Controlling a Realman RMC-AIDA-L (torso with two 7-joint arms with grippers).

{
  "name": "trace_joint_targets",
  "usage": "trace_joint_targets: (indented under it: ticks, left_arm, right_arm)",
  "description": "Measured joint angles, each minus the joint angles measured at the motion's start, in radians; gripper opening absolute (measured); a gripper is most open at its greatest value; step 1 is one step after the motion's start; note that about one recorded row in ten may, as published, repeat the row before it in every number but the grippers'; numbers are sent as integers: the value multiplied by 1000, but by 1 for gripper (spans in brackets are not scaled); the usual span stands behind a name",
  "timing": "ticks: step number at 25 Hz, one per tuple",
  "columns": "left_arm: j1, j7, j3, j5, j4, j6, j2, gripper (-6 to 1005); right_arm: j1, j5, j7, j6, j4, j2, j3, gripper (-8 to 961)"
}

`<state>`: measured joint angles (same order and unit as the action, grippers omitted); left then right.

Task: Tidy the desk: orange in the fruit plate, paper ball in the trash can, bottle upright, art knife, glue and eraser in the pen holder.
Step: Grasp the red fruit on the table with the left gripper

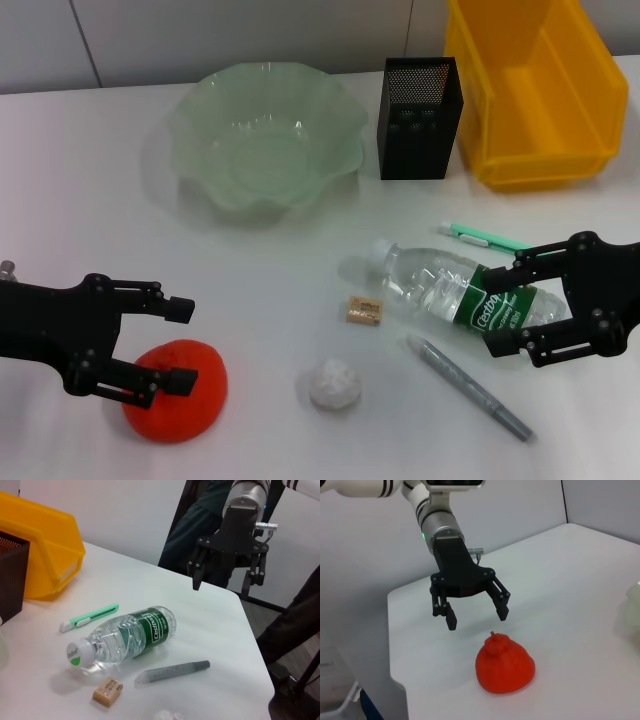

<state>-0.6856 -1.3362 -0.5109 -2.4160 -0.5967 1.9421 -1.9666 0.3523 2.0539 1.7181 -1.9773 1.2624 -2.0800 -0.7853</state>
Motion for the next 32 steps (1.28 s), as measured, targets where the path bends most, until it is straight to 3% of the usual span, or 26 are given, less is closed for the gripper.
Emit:
trace_joint_targets:
  ticks: [22,32]
  left_arm:
    - [5,-13,0,0,-1,-14,-2,858]
    - [62,-48,4,10,-209,-12,-65,857]
  right_arm:
    - [3,0,0,0,0,0,0,690]
    - [-5,2,0,-1,-1,3,14,688]
